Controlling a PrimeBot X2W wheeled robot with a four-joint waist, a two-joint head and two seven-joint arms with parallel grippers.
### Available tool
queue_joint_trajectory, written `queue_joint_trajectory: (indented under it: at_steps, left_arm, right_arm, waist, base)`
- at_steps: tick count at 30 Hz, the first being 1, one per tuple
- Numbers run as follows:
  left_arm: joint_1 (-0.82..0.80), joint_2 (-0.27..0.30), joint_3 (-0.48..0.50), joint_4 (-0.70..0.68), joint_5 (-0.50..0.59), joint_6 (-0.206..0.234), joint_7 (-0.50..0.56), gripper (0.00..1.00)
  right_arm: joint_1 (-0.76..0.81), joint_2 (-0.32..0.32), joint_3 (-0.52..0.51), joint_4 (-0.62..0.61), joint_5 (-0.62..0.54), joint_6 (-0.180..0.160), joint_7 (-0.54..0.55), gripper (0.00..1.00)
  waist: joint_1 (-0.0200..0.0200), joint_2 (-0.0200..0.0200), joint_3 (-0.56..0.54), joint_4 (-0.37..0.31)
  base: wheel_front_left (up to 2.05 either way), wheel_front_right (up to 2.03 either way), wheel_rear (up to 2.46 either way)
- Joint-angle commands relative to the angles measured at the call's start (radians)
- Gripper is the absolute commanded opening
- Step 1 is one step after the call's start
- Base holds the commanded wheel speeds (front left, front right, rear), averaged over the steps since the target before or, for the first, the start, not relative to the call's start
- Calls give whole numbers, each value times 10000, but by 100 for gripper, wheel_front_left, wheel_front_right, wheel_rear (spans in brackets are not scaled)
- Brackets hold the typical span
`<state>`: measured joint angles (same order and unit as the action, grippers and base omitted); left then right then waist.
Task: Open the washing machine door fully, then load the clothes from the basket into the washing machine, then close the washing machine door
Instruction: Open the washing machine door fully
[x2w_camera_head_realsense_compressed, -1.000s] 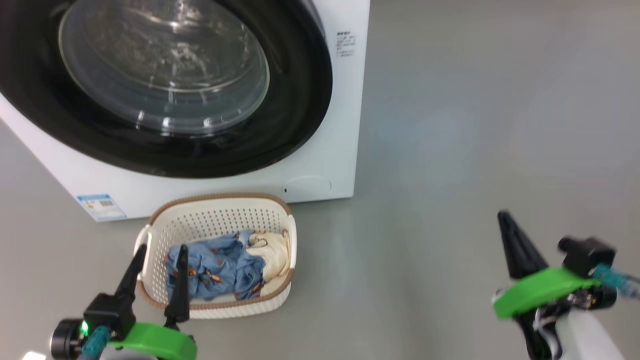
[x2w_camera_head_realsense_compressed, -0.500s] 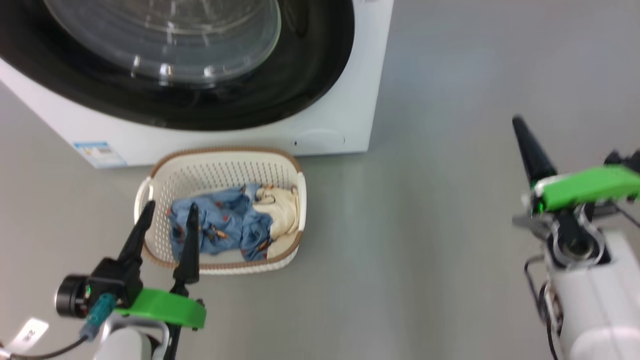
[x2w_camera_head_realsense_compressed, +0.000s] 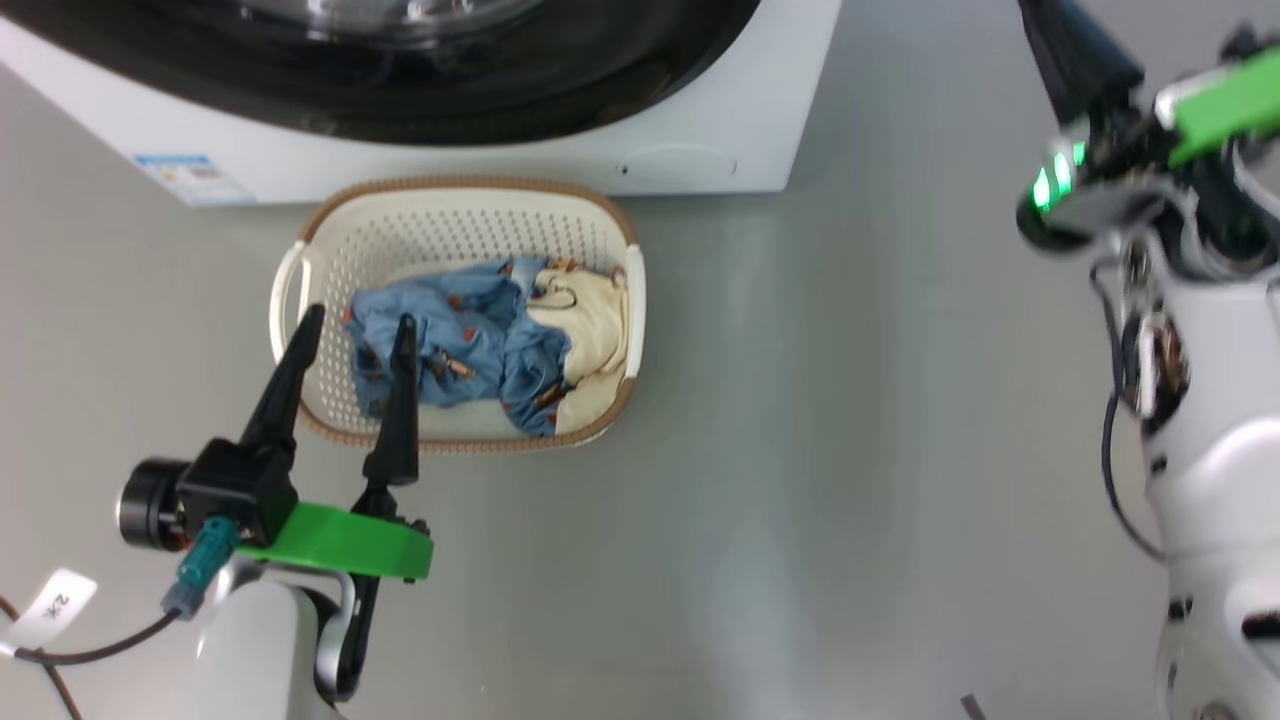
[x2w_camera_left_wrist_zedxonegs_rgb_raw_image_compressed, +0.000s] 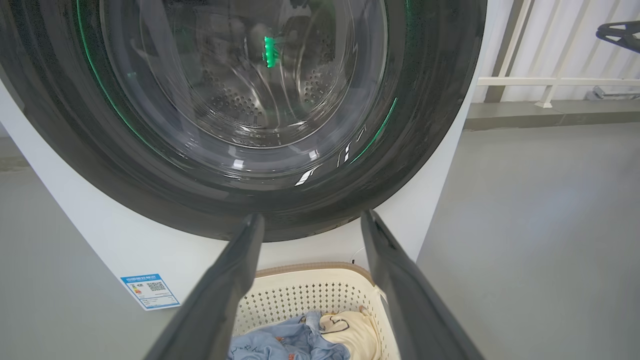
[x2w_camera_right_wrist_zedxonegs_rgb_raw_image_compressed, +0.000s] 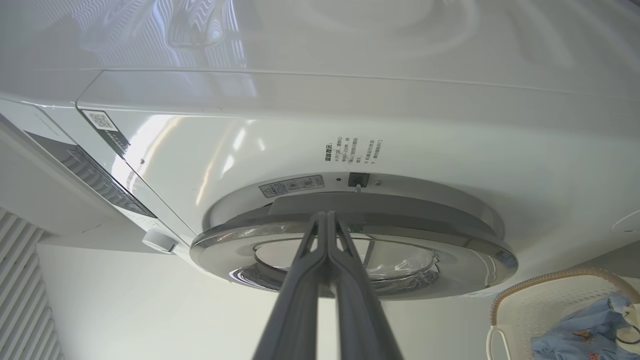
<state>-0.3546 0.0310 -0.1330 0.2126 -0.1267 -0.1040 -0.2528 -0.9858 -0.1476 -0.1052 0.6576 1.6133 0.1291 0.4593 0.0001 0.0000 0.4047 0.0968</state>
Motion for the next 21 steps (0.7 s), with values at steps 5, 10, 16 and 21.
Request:
queue_joint_trajectory:
  at_steps: [5, 10, 16, 21]
  left_arm:
    - [-483, 193, 123, -326, -217, 178, -90, 100]
    - [-711, 193, -51, -404, -388, 293, -90, 100]
    - [-887, 193, -215, -441, -592, 380, -90, 100]
    - [-1015, 193, -374, -494, -686, 441, -90, 100]
  right_arm:
    - [-1516, 128, 241, 283, 340, 16, 552, 0]
    - [-2741, 133, 467, 986, 344, 16, 865, 0]
    - [-3926, 143, 798, 1832, 70, 16, 923, 0]
    - [-4745, 103, 941, 2542, -122, 16, 855, 0]
  waist:
    - [0, 0, 759, 440]
    - [0, 0, 1095, 644]
    - [0, 0, 1409, 870]
    - [0, 0, 1636, 1067]
  base:
    - [0, 0, 0]
    - [0, 0, 0]
    - [0, 0, 0]
    - [0, 0, 0]
